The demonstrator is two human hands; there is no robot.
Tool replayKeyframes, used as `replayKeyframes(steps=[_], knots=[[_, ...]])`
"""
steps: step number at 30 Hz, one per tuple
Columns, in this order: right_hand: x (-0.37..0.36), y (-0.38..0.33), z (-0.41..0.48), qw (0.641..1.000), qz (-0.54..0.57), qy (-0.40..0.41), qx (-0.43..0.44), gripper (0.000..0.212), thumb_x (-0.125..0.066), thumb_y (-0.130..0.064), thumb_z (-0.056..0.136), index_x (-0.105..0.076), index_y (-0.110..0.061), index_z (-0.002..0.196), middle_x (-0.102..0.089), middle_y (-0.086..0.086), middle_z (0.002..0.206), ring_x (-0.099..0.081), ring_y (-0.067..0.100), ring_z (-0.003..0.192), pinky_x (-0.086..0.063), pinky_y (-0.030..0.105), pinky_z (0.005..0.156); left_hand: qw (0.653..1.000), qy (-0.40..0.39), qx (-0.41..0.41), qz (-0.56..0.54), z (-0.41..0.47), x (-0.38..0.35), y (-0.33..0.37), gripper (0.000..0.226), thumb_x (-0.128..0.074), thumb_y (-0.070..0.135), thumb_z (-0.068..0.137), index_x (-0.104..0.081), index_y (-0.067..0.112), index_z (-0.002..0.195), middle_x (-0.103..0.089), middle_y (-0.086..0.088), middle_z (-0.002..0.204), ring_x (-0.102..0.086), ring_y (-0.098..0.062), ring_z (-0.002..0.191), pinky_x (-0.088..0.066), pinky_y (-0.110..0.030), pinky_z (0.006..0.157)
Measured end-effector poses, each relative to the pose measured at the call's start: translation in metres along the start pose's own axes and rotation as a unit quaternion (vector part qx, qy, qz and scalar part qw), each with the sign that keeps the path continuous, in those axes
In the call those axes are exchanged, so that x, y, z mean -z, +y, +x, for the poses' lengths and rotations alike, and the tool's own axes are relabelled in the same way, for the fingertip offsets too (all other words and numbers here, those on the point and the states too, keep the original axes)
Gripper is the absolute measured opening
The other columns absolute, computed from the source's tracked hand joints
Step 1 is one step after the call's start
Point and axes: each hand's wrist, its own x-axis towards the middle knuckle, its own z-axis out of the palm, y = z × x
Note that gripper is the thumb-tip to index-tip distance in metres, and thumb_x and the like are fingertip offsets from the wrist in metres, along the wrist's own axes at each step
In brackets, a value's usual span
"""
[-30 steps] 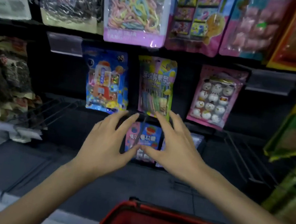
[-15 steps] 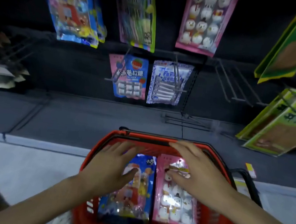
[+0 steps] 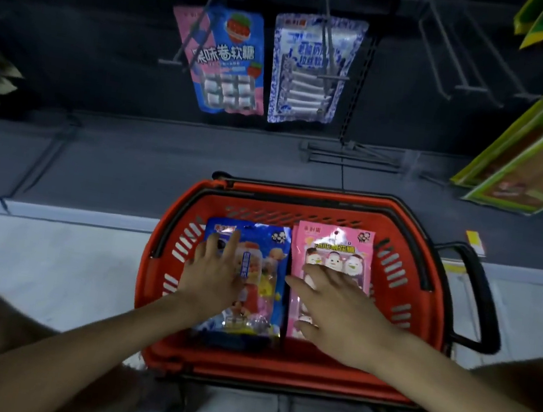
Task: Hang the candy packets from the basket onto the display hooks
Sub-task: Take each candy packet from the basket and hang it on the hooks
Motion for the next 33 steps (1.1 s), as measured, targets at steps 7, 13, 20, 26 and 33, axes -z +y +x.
replayKeyframes(steps=[7, 13, 20, 26, 33], knots=[[-0.006, 0.003, -0.001, 1.000, -0.023, -0.017, -0.005, 0.069, -0.058, -0.042, 0.100, -0.030, -0.023, 0.160, -0.036, 0.013, 0.155, -0.039, 0.037, 0.141, -0.035, 0.047, 0.116, 0.950, -0.052, 0.115, -0.284, 0.013, 0.001, -0.012, 0.110, -0.073, 0.039, 0.080, -0.002, 0.026, 0.163, -0.043, -0.022, 0.153, -0.065, -0.031, 0.109, -0.059, -0.039, 0.079], [-0.007, 0.009, 0.005, 0.999, -0.041, -0.019, -0.004, 0.068, -0.063, -0.044, 0.096, -0.040, -0.020, 0.155, -0.046, 0.014, 0.148, -0.047, 0.037, 0.134, -0.042, 0.049, 0.112, 0.920, -0.002, 0.176, -0.351, 0.016, 0.008, -0.013, 0.082, -0.087, 0.036, 0.069, -0.045, 0.010, 0.135, -0.061, -0.016, 0.123, -0.069, -0.027, 0.101, -0.063, -0.037, 0.079], [-0.003, 0.015, 0.013, 0.999, -0.035, -0.025, -0.005, 0.070, -0.055, -0.044, 0.102, -0.024, -0.025, 0.162, -0.034, 0.012, 0.157, -0.036, 0.035, 0.145, -0.031, 0.047, 0.120, 0.900, -0.052, 0.145, -0.408, 0.017, 0.031, 0.007, 0.025, -0.082, 0.023, 0.089, -0.075, 0.004, 0.103, -0.078, -0.014, 0.100, -0.074, -0.027, 0.096, -0.061, -0.040, 0.091], [0.010, 0.028, 0.024, 0.998, -0.040, -0.042, -0.004, 0.068, -0.051, -0.045, 0.104, -0.022, -0.024, 0.162, -0.025, 0.009, 0.165, -0.030, 0.031, 0.149, -0.027, 0.044, 0.123, 0.884, -0.103, 0.130, -0.436, 0.020, 0.047, 0.017, 0.021, -0.080, 0.010, 0.089, -0.069, 0.015, 0.107, -0.075, 0.001, 0.096, -0.070, -0.013, 0.086, -0.052, -0.018, 0.063], [0.016, 0.045, 0.029, 0.998, -0.021, -0.047, -0.025, 0.064, -0.053, -0.048, 0.103, -0.032, -0.025, 0.158, -0.037, 0.003, 0.158, -0.041, 0.027, 0.142, -0.037, 0.040, 0.116, 0.947, -0.039, -0.029, -0.317, 0.011, 0.081, 0.018, 0.026, -0.078, 0.024, 0.092, -0.066, 0.017, 0.113, -0.077, 0.005, 0.103, -0.074, -0.013, 0.092, -0.060, -0.047, 0.087]])
